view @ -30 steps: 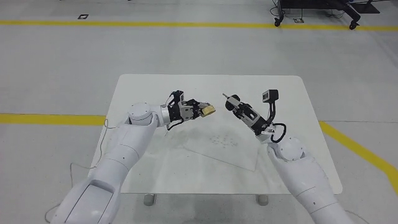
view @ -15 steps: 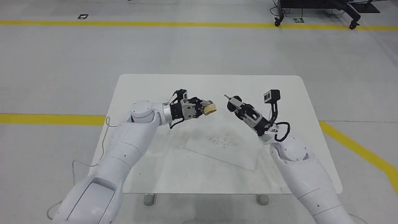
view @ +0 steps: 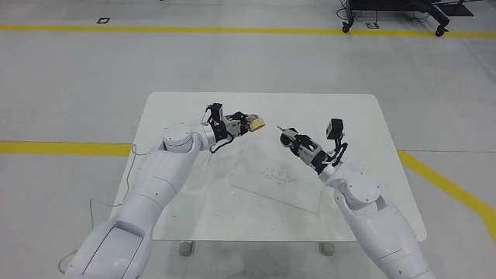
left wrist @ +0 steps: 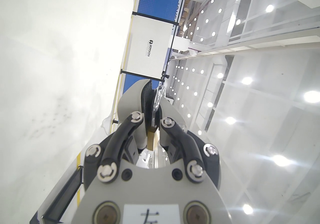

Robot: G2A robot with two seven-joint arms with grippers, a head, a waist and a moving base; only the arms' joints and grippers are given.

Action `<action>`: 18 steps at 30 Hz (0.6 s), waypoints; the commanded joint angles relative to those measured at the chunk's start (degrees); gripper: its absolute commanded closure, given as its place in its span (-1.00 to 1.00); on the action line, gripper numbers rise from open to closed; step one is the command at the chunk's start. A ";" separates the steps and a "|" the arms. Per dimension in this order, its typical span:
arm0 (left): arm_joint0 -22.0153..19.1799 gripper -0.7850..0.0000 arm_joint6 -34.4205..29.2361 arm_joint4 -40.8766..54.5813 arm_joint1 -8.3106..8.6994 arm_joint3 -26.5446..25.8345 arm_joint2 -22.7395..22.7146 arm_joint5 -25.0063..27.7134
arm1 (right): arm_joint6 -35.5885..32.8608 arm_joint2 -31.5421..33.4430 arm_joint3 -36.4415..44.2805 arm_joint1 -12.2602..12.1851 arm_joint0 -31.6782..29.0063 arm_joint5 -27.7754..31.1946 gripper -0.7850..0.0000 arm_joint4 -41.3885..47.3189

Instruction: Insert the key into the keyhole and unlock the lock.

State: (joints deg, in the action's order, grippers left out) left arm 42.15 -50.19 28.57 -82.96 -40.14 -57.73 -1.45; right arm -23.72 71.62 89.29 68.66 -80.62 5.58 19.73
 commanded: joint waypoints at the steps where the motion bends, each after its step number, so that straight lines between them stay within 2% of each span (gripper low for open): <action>1: 0.00 1.00 -0.04 0.07 0.00 0.00 0.00 0.03 | -0.20 -0.02 -0.35 0.00 0.03 0.25 1.00 0.01; 6: 0.18 1.00 0.15 0.12 0.00 -0.12 -0.01 -0.01 | -0.20 -0.02 -0.35 0.00 0.03 0.25 1.00 0.01; 12: 2.32 1.00 0.18 4.12 0.13 -2.93 -1.55 -4.35 | 0.47 -0.79 0.49 0.16 -0.41 0.02 1.00 -0.10; 18: 2.79 1.00 2.38 1.74 0.51 -4.43 -1.68 -5.25 | 9.04 -3.62 3.66 0.97 -1.52 -2.56 1.00 -2.72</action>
State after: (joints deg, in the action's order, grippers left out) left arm 44.90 -48.17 31.10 -82.50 -44.36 -59.56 -6.79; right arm -15.98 68.46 92.59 69.54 -82.08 3.41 17.73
